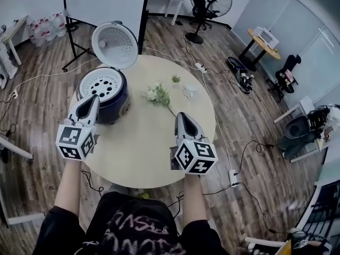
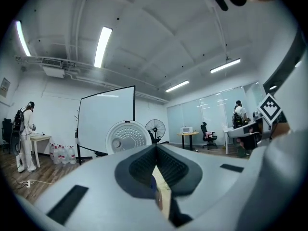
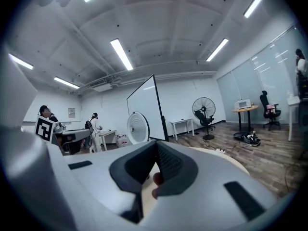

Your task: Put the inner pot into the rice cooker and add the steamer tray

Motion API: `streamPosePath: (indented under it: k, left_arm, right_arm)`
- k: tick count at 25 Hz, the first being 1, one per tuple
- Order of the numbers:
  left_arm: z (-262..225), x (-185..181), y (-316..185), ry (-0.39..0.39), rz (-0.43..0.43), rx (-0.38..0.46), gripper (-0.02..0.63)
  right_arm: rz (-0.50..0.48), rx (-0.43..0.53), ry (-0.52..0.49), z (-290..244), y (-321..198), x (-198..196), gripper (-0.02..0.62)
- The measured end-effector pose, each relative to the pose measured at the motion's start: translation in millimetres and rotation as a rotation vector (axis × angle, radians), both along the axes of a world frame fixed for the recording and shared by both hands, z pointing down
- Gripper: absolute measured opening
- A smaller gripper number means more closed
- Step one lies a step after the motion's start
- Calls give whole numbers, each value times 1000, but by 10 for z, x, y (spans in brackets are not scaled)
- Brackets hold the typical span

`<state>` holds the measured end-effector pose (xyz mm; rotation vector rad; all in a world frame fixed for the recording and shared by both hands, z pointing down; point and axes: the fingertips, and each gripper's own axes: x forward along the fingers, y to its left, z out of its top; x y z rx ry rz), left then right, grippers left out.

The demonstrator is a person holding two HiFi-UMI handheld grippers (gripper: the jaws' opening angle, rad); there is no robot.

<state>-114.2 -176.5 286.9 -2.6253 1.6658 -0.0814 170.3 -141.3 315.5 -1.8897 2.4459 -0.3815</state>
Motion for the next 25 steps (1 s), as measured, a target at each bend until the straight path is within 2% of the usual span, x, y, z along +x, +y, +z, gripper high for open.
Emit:
streamPosePath:
  k: [6,18,25]
  left_arm:
    - [-3,173,159,-52,43,32,12]
    - [129,280,400,16,62,33,12]
    - [217,266,466,12,70,40,12]
  right_arm:
    - [35,17,-7,8,280,162,5]
    - [104,24,32,169,707,503,3]
    - [128,16,34,270,816,596,3]
